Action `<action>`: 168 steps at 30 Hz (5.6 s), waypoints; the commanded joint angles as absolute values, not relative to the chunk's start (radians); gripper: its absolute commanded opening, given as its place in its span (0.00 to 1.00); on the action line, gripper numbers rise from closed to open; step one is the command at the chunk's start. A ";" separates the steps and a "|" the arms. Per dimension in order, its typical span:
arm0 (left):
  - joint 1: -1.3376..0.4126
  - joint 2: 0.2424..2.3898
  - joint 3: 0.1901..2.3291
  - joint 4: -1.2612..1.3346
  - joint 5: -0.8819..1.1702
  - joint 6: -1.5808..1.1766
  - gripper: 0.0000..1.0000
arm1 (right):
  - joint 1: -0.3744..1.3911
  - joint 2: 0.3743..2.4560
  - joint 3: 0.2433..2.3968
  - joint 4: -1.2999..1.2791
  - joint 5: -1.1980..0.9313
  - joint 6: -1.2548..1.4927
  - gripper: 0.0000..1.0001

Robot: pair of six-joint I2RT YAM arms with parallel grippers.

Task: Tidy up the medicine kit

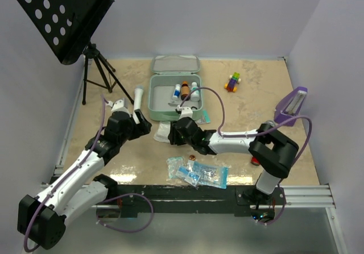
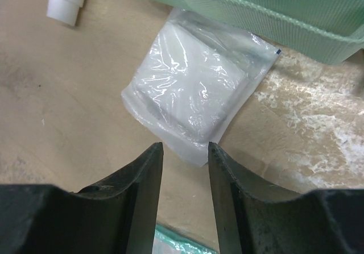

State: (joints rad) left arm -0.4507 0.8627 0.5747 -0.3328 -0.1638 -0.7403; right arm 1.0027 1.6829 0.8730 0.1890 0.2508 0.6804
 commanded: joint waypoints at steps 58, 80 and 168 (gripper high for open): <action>-0.445 0.787 0.594 -0.374 -0.166 -0.732 0.85 | 0.999 1.450 0.931 0.039 0.245 0.664 0.00; -0.445 0.747 0.588 -0.399 -0.203 -0.745 0.84 | 0.726 1.942 1.597 -0.061 0.198 0.301 0.00; -0.445 0.776 0.485 -0.333 -0.081 -0.765 0.92 | 1.247 1.492 0.796 -0.181 0.391 0.672 0.49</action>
State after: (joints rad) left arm -0.4507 0.7765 0.4850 -0.3546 -0.0944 -0.7746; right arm 1.2304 1.4590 0.7311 -0.1303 0.3744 0.6941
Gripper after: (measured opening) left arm 0.928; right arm 0.511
